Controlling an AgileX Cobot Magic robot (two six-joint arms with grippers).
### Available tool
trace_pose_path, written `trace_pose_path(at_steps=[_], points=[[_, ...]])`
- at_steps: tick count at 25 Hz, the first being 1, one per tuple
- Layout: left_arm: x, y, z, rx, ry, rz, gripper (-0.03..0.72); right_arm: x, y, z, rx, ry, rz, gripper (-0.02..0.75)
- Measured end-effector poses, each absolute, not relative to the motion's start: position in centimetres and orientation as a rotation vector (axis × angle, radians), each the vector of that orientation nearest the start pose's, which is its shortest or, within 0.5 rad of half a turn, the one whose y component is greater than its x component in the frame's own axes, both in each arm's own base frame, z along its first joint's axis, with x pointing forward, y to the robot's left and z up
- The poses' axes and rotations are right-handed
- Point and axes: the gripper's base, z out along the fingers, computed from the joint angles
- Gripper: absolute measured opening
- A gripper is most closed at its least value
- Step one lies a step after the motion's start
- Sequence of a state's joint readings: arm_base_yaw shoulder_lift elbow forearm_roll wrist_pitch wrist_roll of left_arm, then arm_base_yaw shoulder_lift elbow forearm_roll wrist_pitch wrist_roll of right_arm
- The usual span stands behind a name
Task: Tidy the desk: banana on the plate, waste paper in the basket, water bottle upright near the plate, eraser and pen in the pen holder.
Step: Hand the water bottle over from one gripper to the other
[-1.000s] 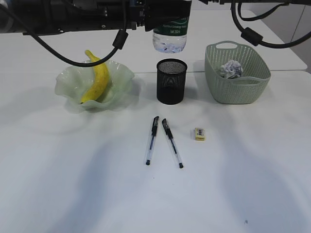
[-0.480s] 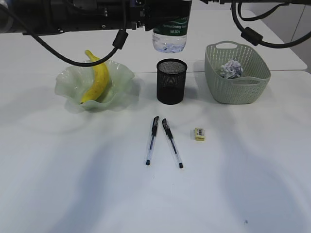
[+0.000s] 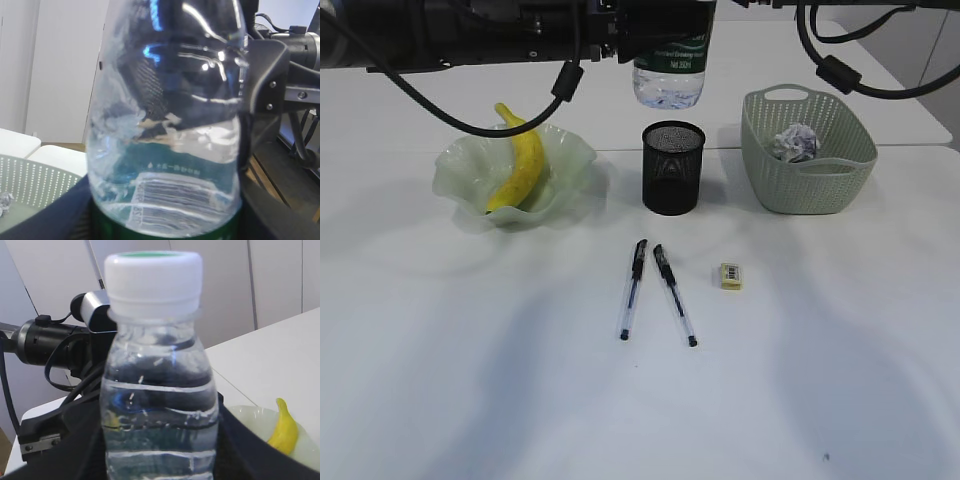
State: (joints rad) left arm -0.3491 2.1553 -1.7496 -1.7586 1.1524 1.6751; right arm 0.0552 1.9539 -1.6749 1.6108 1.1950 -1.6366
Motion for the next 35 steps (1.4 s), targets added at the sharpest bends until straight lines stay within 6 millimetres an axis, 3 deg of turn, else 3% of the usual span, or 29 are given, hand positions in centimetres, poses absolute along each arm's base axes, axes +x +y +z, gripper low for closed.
trace_pose_path(at_steps=[35], points=[[41.64,-23.85,28.21,0.960,1.411,-1.347,0.397,41.97,10.80,34.13,-0.898,1.460,1.066,0.357]])
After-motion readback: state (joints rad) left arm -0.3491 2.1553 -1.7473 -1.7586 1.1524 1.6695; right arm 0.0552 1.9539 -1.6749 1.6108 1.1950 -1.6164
